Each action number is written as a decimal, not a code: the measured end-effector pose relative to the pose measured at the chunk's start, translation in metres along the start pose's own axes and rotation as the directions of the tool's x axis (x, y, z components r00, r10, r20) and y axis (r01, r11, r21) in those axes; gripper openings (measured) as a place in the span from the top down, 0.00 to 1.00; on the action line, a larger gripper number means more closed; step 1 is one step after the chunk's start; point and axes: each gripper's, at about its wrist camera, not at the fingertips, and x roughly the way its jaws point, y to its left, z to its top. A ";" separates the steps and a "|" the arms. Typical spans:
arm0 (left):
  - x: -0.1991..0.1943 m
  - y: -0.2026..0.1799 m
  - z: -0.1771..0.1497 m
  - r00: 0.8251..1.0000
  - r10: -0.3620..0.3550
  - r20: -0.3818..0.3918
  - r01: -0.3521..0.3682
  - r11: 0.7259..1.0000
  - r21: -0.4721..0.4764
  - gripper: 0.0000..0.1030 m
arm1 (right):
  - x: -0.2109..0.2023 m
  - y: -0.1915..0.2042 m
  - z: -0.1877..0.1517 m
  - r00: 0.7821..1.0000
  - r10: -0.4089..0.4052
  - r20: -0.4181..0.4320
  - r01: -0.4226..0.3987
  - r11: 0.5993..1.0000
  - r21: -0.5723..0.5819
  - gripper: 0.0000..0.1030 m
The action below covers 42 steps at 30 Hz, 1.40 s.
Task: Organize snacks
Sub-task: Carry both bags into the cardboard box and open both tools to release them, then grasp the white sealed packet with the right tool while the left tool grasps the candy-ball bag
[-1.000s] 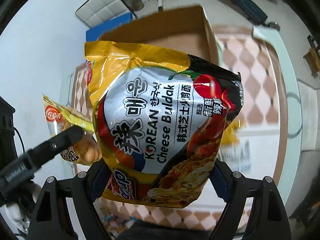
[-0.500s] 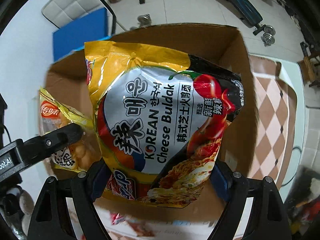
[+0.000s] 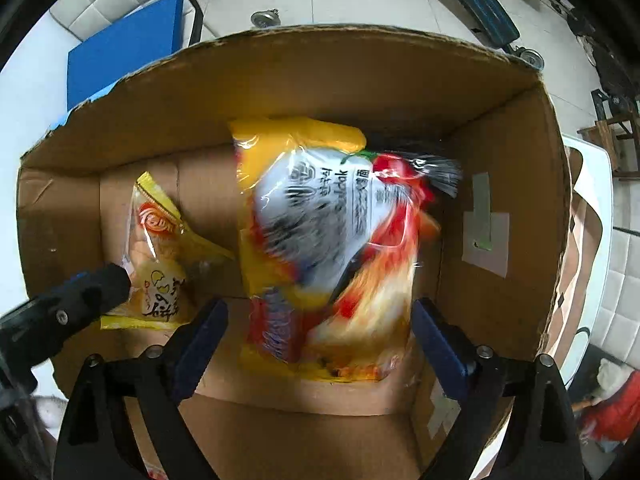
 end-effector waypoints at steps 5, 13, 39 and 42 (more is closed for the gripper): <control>0.000 -0.004 -0.007 1.000 -0.004 0.005 0.004 1.000 0.016 0.14 | -0.005 0.006 -0.004 1.000 -0.013 0.013 0.013 1.000 -0.011 0.06; -0.007 0.018 -0.013 0.992 0.076 0.096 -0.087 0.990 0.114 0.14 | -0.024 0.016 -0.020 0.997 -0.001 0.075 0.001 1.000 -0.001 0.06; -0.111 0.000 -0.195 0.828 0.233 0.510 -0.354 0.923 0.153 0.14 | -0.132 0.017 -0.209 0.894 0.009 0.448 0.009 0.999 -0.039 0.06; -0.119 -0.003 -0.212 0.813 0.236 0.532 -0.360 0.922 0.141 0.14 | -0.144 0.016 -0.227 0.884 0.027 0.467 -0.006 0.999 -0.047 0.06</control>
